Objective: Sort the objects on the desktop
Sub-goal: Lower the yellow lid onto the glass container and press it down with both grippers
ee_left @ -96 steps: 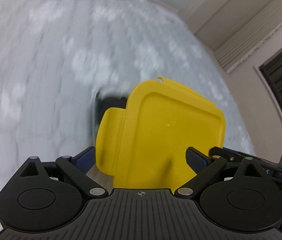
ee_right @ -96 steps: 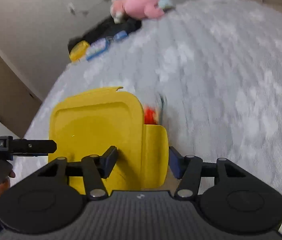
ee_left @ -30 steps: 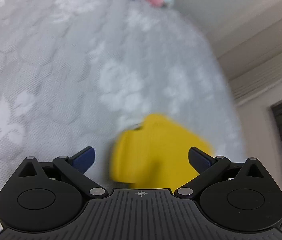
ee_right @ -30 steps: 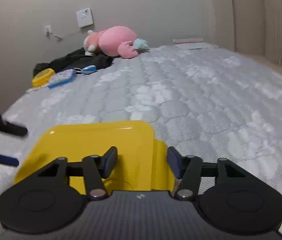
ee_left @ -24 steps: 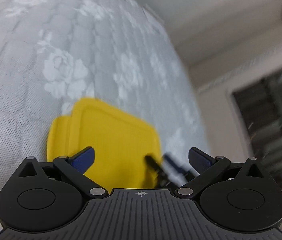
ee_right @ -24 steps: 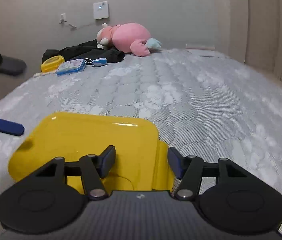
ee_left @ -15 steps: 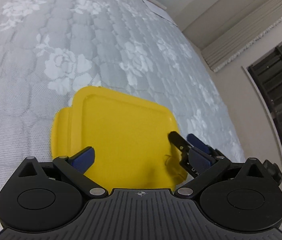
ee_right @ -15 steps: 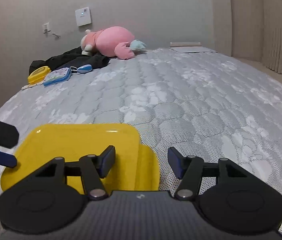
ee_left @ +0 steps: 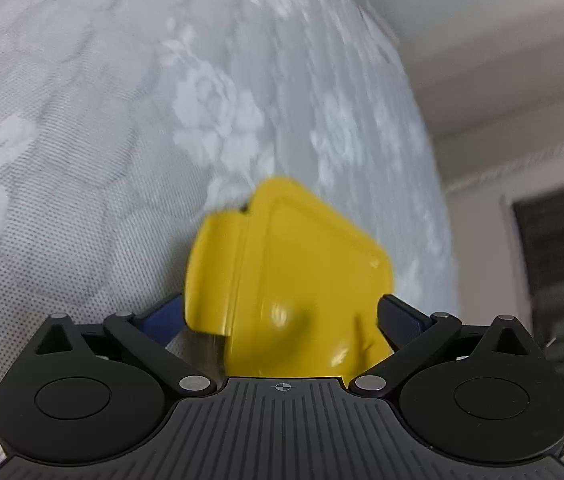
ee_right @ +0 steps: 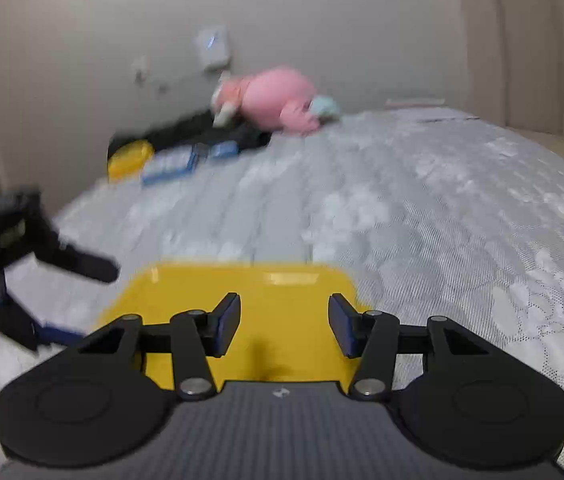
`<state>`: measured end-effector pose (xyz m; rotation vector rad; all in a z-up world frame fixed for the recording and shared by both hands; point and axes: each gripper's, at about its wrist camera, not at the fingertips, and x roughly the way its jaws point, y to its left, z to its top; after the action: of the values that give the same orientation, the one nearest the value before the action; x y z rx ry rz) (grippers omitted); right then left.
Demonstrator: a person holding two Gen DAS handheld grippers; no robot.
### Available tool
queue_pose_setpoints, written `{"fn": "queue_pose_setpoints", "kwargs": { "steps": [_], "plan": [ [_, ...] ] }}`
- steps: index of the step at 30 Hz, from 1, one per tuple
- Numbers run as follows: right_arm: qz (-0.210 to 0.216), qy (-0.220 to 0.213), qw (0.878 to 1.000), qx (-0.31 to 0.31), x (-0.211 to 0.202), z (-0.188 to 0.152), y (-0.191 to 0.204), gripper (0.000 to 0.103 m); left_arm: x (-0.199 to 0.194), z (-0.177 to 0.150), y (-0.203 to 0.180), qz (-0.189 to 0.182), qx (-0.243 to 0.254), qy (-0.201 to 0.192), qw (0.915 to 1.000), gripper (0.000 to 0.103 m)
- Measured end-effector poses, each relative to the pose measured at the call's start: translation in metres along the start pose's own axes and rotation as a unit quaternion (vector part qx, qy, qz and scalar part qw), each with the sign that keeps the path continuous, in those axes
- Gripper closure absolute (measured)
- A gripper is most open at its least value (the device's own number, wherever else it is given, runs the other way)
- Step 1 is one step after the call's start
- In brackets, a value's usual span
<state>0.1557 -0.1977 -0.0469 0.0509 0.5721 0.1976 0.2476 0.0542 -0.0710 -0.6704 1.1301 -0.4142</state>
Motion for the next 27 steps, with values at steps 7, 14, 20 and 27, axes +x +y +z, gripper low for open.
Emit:
{"fn": "queue_pose_setpoints", "kwargs": {
  "steps": [7, 14, 20, 27],
  "plan": [
    [0.008, 0.003, 0.999, -0.053, -0.001, -0.005, 0.02, 0.054, -0.022, -0.001, 0.005, -0.01, -0.019, -0.049, 0.9986, 0.0],
    [0.021, -0.012, 0.998, -0.049, -0.005, -0.004, 0.029, 0.072, -0.036, 0.0, -0.001, -0.23, -0.026, -0.096, 0.968, 0.0],
    [-0.005, 0.015, 0.995, -0.102, 0.003, -0.011, 0.038, 0.071, 0.016, -0.007, 0.027, -0.191, -0.124, 0.014, 0.9736, 0.001],
    [-0.01, -0.008, 0.999, -0.03, -0.006, -0.007, 0.014, 0.07, -0.008, 0.0, 0.028, -0.205, -0.102, -0.044, 0.9725, 0.001]
  ]
}}
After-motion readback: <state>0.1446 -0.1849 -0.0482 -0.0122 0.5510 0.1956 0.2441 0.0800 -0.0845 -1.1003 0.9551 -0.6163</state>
